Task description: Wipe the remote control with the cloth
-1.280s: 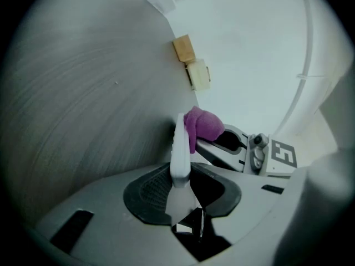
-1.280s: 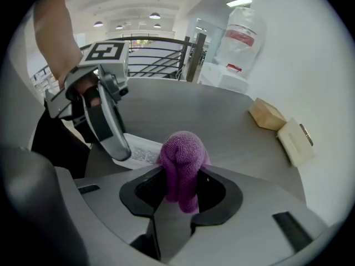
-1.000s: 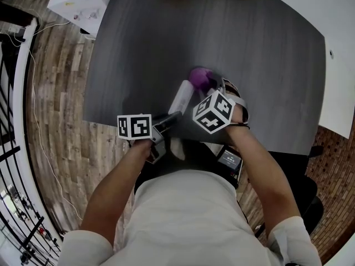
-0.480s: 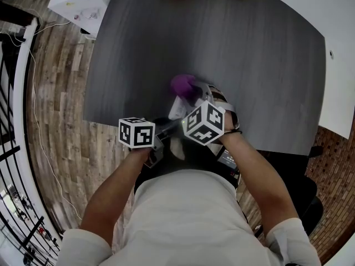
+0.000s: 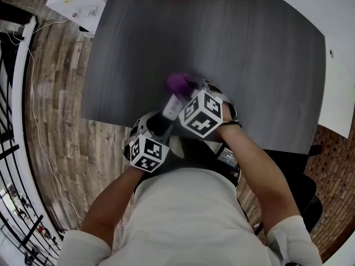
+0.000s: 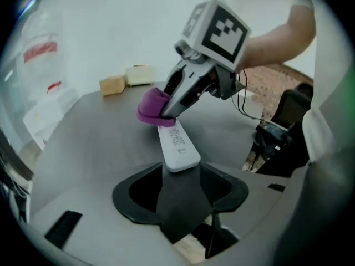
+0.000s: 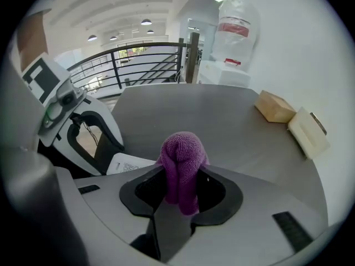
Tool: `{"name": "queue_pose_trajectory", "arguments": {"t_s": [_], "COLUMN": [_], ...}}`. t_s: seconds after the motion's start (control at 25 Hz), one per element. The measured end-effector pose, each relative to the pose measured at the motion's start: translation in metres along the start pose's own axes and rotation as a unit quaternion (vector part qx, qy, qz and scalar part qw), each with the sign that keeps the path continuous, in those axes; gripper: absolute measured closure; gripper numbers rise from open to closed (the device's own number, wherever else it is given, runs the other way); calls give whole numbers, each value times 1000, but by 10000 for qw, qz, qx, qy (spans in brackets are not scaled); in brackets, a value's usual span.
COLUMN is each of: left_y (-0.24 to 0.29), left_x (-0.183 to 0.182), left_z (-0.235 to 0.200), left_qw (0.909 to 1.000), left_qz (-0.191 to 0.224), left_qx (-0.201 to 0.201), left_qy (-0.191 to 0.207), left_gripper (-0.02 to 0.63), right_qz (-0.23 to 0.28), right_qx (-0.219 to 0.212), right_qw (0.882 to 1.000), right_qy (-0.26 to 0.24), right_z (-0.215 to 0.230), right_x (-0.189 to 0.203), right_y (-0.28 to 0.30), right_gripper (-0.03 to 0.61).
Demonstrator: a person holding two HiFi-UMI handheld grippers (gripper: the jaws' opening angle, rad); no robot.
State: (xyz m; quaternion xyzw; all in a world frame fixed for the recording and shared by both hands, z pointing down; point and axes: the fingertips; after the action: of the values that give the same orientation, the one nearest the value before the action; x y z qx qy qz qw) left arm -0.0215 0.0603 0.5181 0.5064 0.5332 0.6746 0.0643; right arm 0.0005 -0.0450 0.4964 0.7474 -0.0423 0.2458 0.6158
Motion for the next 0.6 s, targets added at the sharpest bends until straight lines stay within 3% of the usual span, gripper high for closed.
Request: {"name": "queue_pose_trajectory", "arguments": {"t_s": [0.12, 0.24, 0.32, 0.4, 0.48, 0.6], "left_y": [3, 3, 2, 1, -1, -4], "left_x": [-5, -4, -4, -3, -1, 4], "left_z": [-1, 2, 3, 4, 5, 10], "left_qw": [9964, 9908, 9900, 9904, 9903, 9900], "left_qz": [8, 24, 48, 66, 75, 86], "left_qx": [-338, -481, -490, -468, -468, -506], "left_qy": [772, 1263, 1322, 1297, 1305, 1317], "left_gripper": [402, 402, 402, 400, 400, 400], "right_qz": [17, 59, 257, 457, 358, -28], "right_qx": [-88, -258, -202, 151, 508, 693], "right_qw": [9998, 9983, 9968, 9951, 9946, 9964], "right_qy": [182, 528, 734, 862, 828, 485], "right_z": [2, 3, 9, 26, 43, 46], "right_x": [0, -1, -6, -8, 0, 17], "right_y": [1, 1, -6, -15, -14, -1], "right_gripper": [442, 442, 442, 442, 442, 442]}}
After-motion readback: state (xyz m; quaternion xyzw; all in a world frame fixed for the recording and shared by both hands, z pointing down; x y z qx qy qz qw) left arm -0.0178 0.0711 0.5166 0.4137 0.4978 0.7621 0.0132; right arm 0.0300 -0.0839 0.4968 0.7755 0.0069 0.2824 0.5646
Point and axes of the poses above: the fingertips, and each gripper's own axes: y forward along the fingers, z to its right, x out of its underside, and after that the axes turned 3 degrees about -z, right-handed
